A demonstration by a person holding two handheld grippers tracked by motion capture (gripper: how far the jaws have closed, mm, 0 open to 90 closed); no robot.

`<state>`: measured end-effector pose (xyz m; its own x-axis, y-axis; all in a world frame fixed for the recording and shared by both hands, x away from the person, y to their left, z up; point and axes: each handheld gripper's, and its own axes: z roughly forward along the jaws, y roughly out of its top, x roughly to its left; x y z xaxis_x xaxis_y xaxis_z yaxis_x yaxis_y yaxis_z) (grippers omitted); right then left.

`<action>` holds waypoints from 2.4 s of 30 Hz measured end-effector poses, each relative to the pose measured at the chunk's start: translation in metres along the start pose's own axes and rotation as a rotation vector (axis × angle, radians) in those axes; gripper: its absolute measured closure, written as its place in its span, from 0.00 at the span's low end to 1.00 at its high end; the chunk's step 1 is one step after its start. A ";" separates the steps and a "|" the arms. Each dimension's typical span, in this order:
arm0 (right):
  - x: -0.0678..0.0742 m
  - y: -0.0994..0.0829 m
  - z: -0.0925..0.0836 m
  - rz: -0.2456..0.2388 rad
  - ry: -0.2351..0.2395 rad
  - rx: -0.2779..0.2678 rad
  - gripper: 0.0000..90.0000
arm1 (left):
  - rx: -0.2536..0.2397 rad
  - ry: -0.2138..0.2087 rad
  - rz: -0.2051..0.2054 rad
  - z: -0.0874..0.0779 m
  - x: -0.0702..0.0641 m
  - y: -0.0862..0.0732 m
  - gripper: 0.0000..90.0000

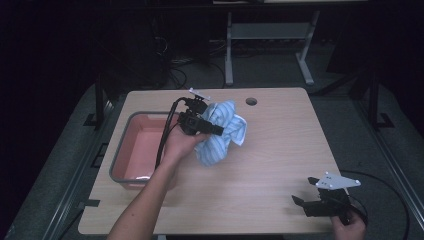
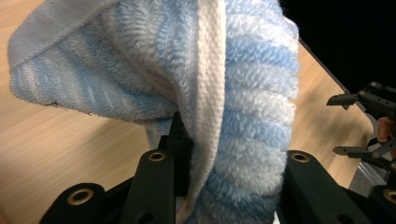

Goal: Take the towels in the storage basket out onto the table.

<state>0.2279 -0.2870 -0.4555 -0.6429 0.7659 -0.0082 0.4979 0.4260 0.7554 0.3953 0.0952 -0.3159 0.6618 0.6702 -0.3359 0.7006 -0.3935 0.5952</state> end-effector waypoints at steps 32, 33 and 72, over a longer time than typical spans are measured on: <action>-0.001 0.000 0.000 0.018 0.004 -0.004 0.15 | 0.073 -0.050 -0.037 0.071 -0.004 -0.004 0.75; -0.001 0.000 0.000 0.018 0.004 -0.004 0.15 | 0.073 -0.050 -0.037 0.071 -0.004 -0.004 0.75; -0.004 -0.002 0.004 0.024 0.008 0.004 0.15 | 0.122 0.072 -0.017 0.132 -0.015 -0.016 0.69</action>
<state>0.2319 -0.2893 -0.4598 -0.6357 0.7718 0.0152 0.5155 0.4097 0.7526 0.4094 0.0089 -0.4166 0.6315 0.7194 -0.2891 0.7418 -0.4522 0.4952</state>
